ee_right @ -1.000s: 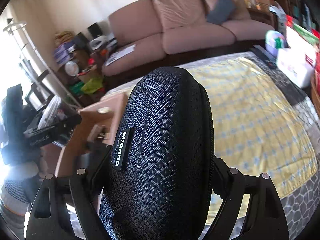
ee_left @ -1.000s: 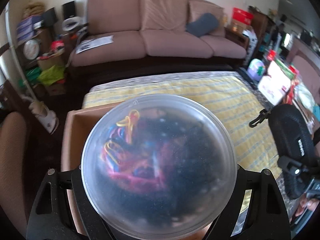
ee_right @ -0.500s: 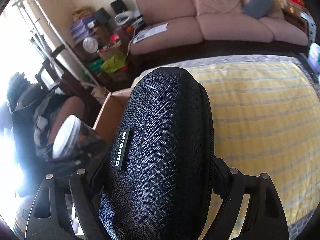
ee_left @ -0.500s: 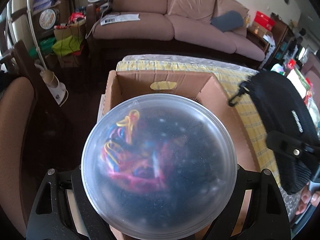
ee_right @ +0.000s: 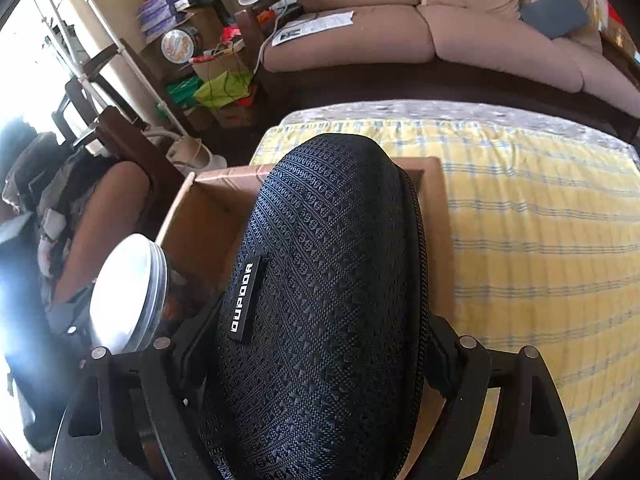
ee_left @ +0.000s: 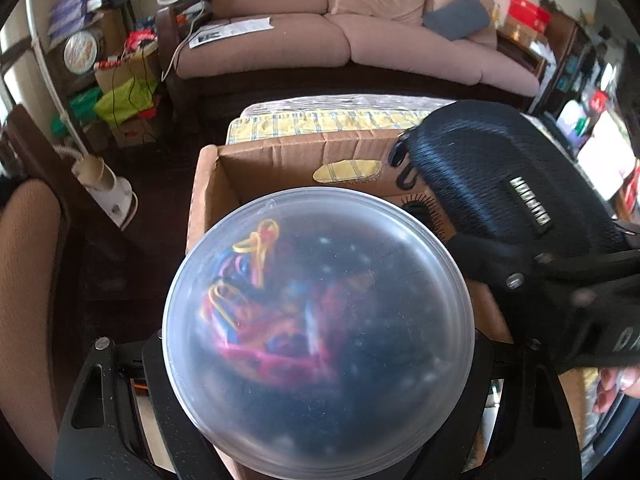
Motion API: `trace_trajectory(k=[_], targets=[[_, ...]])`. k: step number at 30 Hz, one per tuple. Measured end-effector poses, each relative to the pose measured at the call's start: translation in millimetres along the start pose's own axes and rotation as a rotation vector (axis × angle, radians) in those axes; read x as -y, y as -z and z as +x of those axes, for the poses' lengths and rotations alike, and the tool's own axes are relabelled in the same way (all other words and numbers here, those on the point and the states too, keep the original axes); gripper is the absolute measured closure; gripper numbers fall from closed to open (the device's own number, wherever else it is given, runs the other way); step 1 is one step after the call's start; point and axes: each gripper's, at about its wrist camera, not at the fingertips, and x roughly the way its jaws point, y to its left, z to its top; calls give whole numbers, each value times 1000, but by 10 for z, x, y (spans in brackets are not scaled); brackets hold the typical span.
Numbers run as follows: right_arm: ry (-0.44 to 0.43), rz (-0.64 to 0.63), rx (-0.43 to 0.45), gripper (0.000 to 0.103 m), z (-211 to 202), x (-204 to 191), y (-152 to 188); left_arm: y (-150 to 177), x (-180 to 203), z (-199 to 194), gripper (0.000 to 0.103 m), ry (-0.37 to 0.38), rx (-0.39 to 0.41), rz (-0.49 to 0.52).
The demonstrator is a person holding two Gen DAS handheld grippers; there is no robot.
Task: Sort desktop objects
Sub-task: 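Lower the jar and zippered case into the box and open both tools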
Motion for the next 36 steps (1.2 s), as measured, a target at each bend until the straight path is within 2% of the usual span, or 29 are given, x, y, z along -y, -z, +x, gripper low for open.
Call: trace_trajectory(k=[9, 16, 22, 27, 36], targets=[[32, -49, -32, 17, 242, -90, 18, -1, 70, 12, 21, -36, -17, 53], [20, -31, -27, 17, 278, -61, -38, 0, 40, -2, 21, -29, -23, 38], [10, -66, -72, 17, 291, -102, -33, 24, 73, 26, 21, -34, -25, 58], [-69, 13, -57, 17, 215, 7, -55, 41, 63, 15, 21, -32, -28, 65], [-90, 40, -27, 17, 28, 85, -86, 65, 158, 81, 21, -21, -47, 64]])
